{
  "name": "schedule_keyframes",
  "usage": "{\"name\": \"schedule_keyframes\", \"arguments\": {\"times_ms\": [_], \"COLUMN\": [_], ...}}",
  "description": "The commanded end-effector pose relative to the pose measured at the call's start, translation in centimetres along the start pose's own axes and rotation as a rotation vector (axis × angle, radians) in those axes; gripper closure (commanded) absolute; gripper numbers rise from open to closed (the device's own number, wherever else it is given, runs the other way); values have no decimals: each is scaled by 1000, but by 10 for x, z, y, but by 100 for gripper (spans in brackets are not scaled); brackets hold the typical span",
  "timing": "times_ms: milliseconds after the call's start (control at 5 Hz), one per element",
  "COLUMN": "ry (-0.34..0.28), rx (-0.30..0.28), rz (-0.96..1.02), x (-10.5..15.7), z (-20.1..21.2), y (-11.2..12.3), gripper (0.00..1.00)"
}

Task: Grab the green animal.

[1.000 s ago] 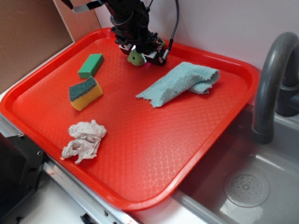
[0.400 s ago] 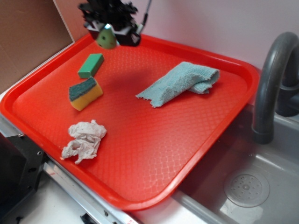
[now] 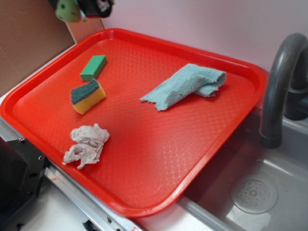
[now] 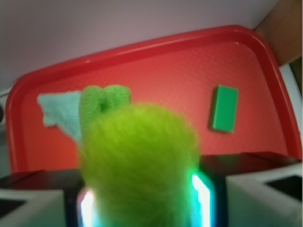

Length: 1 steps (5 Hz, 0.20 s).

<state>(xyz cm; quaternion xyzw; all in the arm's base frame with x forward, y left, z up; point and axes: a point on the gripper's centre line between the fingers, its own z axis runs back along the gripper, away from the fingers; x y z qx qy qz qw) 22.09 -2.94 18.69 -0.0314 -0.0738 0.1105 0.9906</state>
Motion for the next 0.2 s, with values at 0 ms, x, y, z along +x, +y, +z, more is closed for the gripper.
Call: {"name": "schedule_keyframes", "arguments": {"times_ms": [0], "ry": [-26], "rx": [-89], "rz": [-84], "x": [-5], "z": [37], "y": [4], "gripper": [100]}}
